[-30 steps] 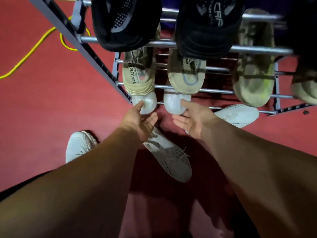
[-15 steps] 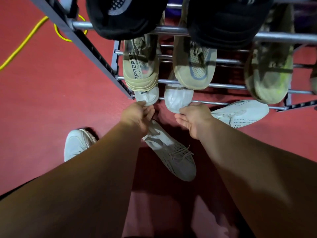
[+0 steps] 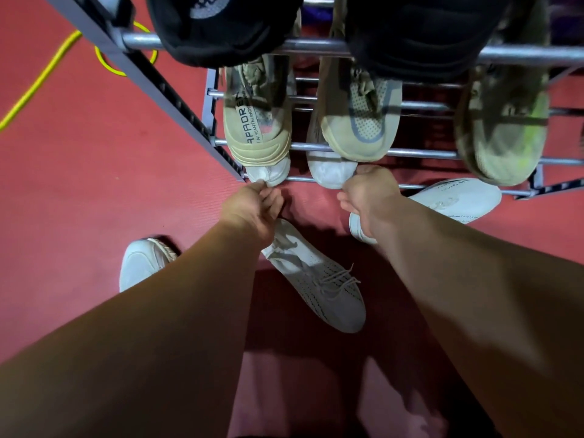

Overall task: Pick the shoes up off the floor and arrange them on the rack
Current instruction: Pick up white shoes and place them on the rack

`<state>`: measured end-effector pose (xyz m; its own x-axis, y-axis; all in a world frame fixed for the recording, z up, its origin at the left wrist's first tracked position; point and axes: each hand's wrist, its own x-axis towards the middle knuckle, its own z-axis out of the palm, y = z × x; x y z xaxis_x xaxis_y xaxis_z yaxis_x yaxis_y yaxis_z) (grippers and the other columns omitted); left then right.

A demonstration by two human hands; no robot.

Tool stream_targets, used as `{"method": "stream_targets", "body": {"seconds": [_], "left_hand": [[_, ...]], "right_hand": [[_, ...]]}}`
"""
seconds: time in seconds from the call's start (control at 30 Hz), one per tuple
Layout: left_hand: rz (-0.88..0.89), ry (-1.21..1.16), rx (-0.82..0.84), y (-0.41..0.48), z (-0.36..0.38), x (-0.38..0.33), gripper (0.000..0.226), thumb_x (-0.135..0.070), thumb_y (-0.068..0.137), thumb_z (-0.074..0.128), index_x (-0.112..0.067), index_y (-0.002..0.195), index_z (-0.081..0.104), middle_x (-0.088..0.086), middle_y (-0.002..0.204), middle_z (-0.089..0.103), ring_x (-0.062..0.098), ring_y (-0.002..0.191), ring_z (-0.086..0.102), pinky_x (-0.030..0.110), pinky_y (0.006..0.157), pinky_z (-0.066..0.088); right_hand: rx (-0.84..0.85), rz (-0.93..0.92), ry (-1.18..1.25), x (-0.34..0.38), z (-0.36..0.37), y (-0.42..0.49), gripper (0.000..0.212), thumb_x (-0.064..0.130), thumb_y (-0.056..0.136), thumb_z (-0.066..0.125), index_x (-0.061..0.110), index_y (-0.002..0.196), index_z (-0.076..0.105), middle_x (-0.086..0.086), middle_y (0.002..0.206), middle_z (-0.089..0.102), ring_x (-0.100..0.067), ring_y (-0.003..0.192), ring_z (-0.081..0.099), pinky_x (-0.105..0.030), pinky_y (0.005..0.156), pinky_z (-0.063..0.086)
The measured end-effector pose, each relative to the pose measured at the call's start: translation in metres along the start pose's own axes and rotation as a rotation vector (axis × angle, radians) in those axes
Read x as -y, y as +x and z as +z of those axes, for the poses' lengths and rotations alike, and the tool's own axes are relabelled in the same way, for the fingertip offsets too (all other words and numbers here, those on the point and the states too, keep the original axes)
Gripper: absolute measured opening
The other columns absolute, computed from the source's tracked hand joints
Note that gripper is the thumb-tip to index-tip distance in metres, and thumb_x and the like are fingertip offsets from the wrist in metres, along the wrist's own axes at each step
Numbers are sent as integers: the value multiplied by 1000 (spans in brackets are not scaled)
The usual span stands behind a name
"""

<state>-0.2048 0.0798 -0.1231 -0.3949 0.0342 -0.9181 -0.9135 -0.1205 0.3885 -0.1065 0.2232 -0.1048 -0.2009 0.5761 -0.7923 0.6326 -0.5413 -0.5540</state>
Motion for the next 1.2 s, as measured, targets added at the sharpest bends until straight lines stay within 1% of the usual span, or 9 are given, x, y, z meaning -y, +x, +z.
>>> {"method": "stream_targets", "body": {"seconds": [0.1,0.27,0.37,0.47,0.7,0.87,0.97,1.07,1.2], "left_hand": [[86,92,-96,-4,-9,8,12,-21,101,61,-12,96,66,2,72,62,15,64,61,27,62,54],[226,481,-254,-1,-43,25,18,-28,89,64,-14,78,64,10,86,70,28,86,70,42,85,60],[118,554,-216,1,-58,46,26,-34,87,69,-10,98,71,10,88,71,27,75,69,40,81,59],[-29,450,-135,-7,-61,69,48,-49,76,78,-16,110,68,6,102,70,26,92,70,45,91,57],[-120,379,-183,-8,-49,84,68,-46,61,89,-15,117,66,14,105,75,35,88,75,56,79,61],[-130,377,-163,-12,-49,82,76,-49,57,95,-18,119,64,13,104,76,36,85,75,60,72,60],[-178,440,-89,-25,-51,87,83,-59,52,94,-20,119,64,10,108,76,33,93,74,55,85,59],[-277,564,-5,-36,-58,102,70,-57,59,90,-24,116,67,2,106,78,25,99,73,49,100,51],[-400,681,26,-48,-64,135,44,-47,78,82,-22,113,69,2,95,78,21,92,71,41,92,52]], "right_hand": [[10,-73,-232,2,-13,-12,42,7,100,42,20,137,58,8,85,61,-25,82,77,-36,74,65],[42,-158,-722,-10,-56,-13,39,10,92,40,22,121,63,-10,76,70,-26,55,67,-26,53,50],[81,-207,-857,-23,-76,-9,56,13,91,41,33,141,57,-8,114,72,-33,89,72,-36,84,56],[121,-194,-986,-32,-84,-1,60,21,97,44,36,155,40,-9,157,44,-34,135,53,-42,112,44],[147,-153,-1199,-54,-78,-7,51,34,102,44,26,153,46,-10,161,26,-36,147,30,-48,119,35],[84,-110,-1252,-58,-67,-3,55,27,95,46,24,150,48,-4,147,20,-34,133,39,-45,111,41],[110,-160,-1274,-60,-64,-7,53,25,93,46,22,145,53,-2,152,22,-32,136,34,-44,108,38],[163,-200,-1130,-63,-72,-9,54,29,92,46,31,145,54,7,167,9,-28,149,26,-40,120,30],[128,-345,-801,-65,-91,-16,60,20,87,57,38,144,55,15,167,19,-8,153,23,-26,124,20]]}}
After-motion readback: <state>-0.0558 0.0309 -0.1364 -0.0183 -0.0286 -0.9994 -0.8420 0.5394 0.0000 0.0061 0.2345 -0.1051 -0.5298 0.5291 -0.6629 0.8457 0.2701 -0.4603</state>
